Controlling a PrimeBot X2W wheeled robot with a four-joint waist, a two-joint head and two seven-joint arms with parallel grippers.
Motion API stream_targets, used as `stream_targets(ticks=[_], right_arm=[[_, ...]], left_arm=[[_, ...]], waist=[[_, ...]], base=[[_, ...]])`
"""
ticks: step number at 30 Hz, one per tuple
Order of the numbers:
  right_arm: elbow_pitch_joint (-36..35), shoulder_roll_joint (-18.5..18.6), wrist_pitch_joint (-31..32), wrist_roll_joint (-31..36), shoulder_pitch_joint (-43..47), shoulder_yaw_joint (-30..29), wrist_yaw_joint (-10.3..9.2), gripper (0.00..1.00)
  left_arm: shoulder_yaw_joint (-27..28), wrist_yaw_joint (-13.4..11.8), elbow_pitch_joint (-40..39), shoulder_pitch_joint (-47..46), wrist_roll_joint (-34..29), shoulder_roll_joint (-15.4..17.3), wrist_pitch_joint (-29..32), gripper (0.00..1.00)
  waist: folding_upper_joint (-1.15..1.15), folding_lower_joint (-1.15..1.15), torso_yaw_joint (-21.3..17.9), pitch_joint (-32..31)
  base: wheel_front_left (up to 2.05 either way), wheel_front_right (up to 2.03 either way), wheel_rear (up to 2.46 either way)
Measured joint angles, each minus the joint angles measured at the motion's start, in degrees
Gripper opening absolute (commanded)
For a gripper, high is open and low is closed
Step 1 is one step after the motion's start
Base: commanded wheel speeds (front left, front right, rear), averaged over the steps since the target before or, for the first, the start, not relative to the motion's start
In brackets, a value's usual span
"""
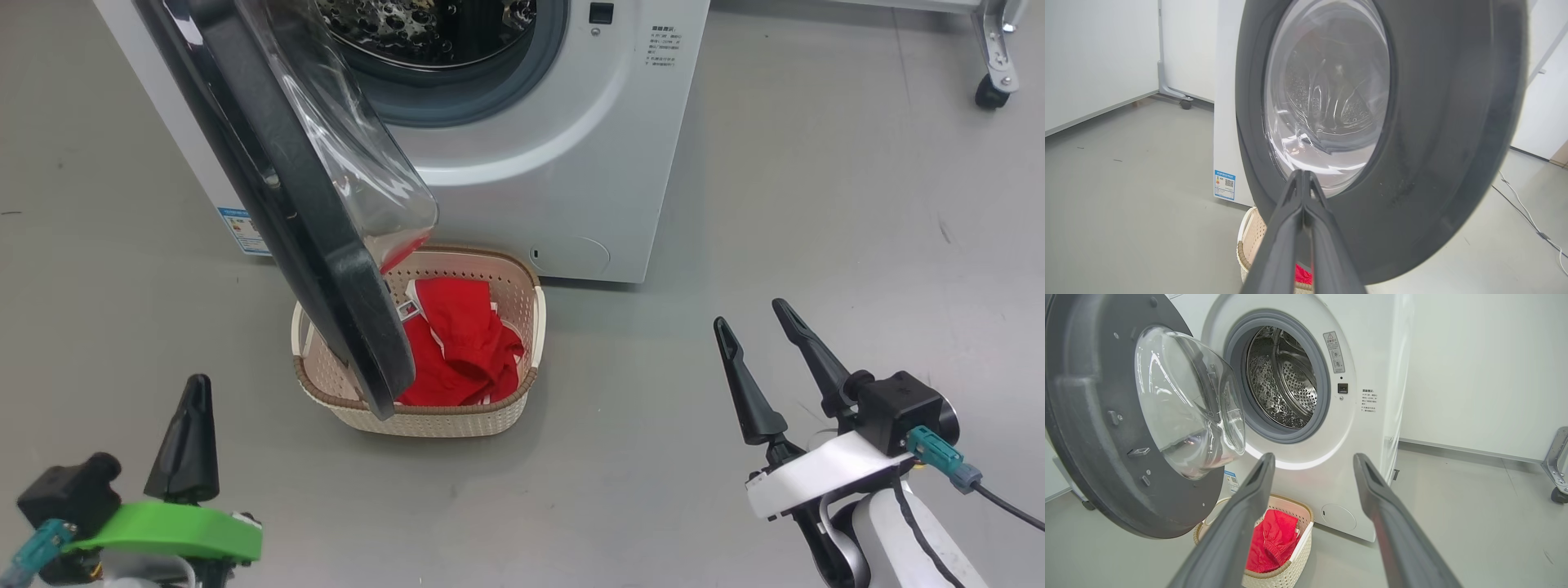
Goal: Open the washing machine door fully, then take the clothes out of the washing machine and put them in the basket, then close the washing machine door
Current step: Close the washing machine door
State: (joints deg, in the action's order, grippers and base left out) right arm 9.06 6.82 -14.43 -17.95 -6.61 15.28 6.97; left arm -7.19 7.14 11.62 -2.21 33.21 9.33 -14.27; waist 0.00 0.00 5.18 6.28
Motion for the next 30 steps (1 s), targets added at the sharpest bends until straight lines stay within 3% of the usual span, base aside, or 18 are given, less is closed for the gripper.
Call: stream_targets(ticks=[3, 8, 11, 19, 24, 30], right_arm=[[0.0, -0.01, 0.0, 0.12, 0.01, 0.0, 0.0, 1.0], [0.0, -0.03, 0.0, 0.13, 0.01, 0.02, 0.0, 1.0], [0.0, -0.14, 0.0, 0.13, 0.0, 0.03, 0.0, 1.0], [0.01, -0.51, 0.0, 0.12, 0.0, 0.07, 0.01, 1.0], [0.01, -0.54, 0.0, 0.13, 0.0, 0.05, 0.01, 1.0], [0.03, -0.55, 0.0, 0.13, 0.0, 0.05, 0.01, 1.0]], left_arm=[[1.24, 0.0, -0.76, -1.6, 5.42, -0.7, 0.35, 0.0], [0.71, 0.0, -2.76, -4.46, 8.24, 0.86, 3.39, 0.0], [0.81, 0.0, -3.2, -5.33, 12.79, 0.16, 6.01, 0.0], [4.66, 0.0, -3.55, -6.95, 37.23, -8.67, 15.05, 0.0], [7.05, -0.54, -3.55, -7.83, 48.71, -8.26, 20.85, 0.0], [6.67, -3.5, -3.91, -8.11, 56.64, -8.06, 27.02, 0.0]], waist=[[0.0, 0.0, -0.02, 0.19], [0.0, 0.0, -0.17, 0.34], [0.0, 0.0, -0.34, 0.34], [0.0, 0.0, -0.92, 0.29], [0.0, 0.0, -1.29, 0.38], [0.0, 0.0, -1.78, 0.55]], base=[[0.0, 0.0, 0.0], [0.0, 0.0, 0.0], [0.0, 0.0, 0.0], [0.0, 0.0, 0.0], [0.0, 0.0, 0.0], [0.0, 0.0, 0.0]])
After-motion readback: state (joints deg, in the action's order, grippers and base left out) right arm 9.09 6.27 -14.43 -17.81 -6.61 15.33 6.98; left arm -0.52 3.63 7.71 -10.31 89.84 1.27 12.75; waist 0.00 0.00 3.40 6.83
